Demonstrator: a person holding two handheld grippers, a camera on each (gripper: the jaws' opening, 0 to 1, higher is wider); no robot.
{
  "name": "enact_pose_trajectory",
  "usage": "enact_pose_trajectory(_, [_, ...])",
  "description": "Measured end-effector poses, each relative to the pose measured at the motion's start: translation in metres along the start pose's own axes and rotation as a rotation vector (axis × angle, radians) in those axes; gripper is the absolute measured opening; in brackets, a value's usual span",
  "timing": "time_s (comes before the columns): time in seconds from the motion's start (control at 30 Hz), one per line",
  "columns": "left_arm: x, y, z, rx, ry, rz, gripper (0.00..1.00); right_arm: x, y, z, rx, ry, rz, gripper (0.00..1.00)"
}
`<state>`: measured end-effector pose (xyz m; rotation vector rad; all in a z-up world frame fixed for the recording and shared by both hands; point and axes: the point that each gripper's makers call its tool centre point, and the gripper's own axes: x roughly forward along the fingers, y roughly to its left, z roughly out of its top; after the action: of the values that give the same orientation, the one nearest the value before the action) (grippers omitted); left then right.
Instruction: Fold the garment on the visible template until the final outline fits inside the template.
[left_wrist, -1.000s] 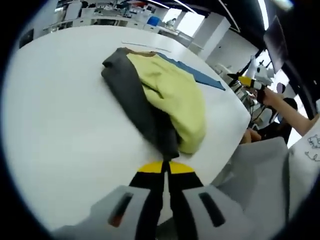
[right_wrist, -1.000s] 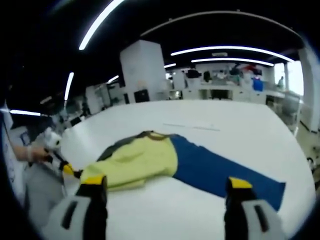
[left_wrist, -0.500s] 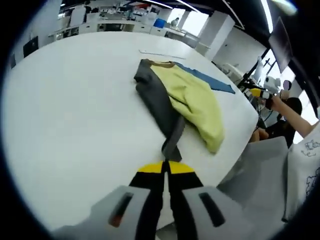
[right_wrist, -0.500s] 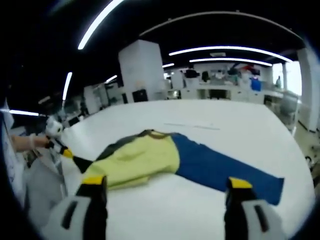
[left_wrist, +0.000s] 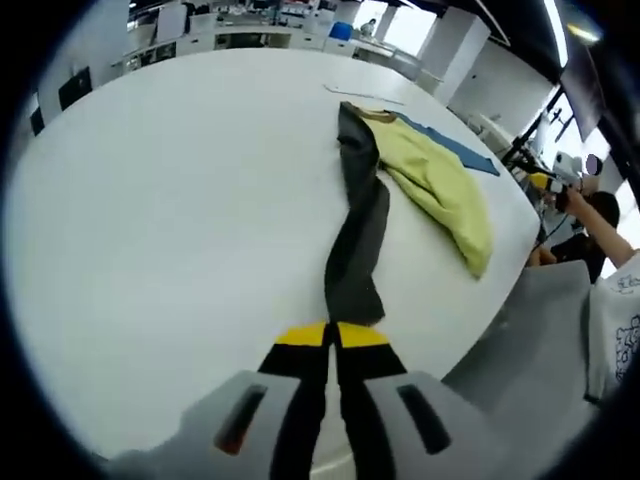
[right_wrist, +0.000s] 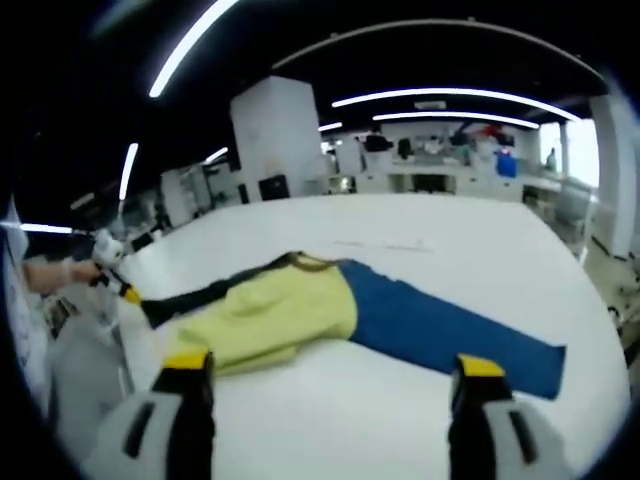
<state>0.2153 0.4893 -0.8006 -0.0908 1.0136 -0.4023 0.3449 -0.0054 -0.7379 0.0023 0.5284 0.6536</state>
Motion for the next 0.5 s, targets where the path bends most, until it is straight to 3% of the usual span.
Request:
enact_pose_trajectory(0.17, [0.002,0.036,0.003,-0.002,0.037,0.044,0.00,0.001,0.000,-0.001,0.006,0.006,-0.006,1.00])
enact_pose_trajectory(0.5, [0.010,0.092,0.029,0.017,0.091,0.108,0.00,0.004,-0.006,-0.007,0.023,0.021,-0.027,1.00])
